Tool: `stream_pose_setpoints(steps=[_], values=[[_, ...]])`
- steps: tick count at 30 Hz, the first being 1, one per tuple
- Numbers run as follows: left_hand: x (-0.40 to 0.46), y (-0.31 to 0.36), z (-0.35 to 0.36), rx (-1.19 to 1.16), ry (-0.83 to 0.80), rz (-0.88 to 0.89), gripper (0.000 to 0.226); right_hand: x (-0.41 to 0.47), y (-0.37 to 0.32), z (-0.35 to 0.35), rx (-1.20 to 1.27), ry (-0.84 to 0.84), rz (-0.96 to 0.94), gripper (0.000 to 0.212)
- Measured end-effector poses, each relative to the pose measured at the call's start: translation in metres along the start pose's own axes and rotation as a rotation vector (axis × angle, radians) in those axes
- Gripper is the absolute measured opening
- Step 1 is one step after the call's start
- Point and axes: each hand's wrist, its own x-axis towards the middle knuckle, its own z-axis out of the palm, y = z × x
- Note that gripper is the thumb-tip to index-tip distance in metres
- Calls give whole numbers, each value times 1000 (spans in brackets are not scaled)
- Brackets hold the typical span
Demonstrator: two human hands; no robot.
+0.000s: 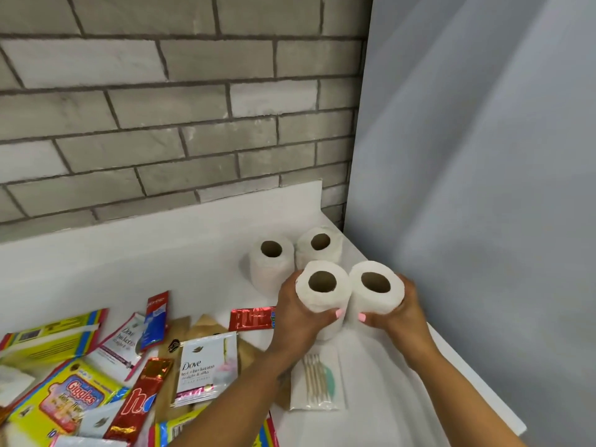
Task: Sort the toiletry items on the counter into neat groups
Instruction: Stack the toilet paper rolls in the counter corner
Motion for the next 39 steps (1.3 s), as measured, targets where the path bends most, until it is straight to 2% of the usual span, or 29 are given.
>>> stream_pose_setpoints(steps=[3, 4, 6, 8, 10, 12, 14, 17, 21, 25, 28, 30, 32, 34, 37, 39], values=[[-1, 8, -5, 170, -2, -27, 106, -5, -5, -2, 43, 53, 162, 101], [-3, 14, -8, 179, 0, -41, 112, -5, -10, -3, 55, 83, 212, 104], [-4, 25, -17, 133, 52, -21, 101, 1, -25, -7, -38, 112, 184, 99], [5, 29, -28, 124, 135, 0, 82, 15, -42, -8, -308, 78, 62, 88], [22, 26, -38, 172, 152, -85, 73, 35, -56, -1, -570, -30, -26, 74], [38, 21, -41, 220, 81, -199, 74, 58, -63, 14, -777, -186, -32, 61], [49, 17, -38, 210, 12, -247, 75, 77, -60, 32, -927, -343, 25, 58], [54, 18, -26, 165, -30, -219, 74, 92, -47, 51, -1051, -517, 131, 59], [65, 17, -14, 165, -47, -211, 67, 102, -34, 60, -1033, -442, 149, 58], [76, 19, -6, 166, -85, -230, 63, 106, -30, 63, -1077, -368, 4, 47], [79, 22, -9, 202, -85, -243, 61, 108, -25, 62, -1014, -344, 22, 47], [75, 28, -17, 231, -122, -283, 74, 109, -20, 58, -1010, -346, 31, 51], [67, 35, -28, 225, -137, -307, 97, 108, -21, 56, -1028, -334, 9, 54], [57, 40, -43, 215, -122, -277, 106, 105, -30, 59, -1070, -308, -10, 51], [40, 39, -73, 240, -57, -191, 84, 96, -53, 78, -1065, -267, -14, 55], [28, 38, -98, 262, 46, -121, 68, 84, -70, 98, -976, -256, -57, 60]])
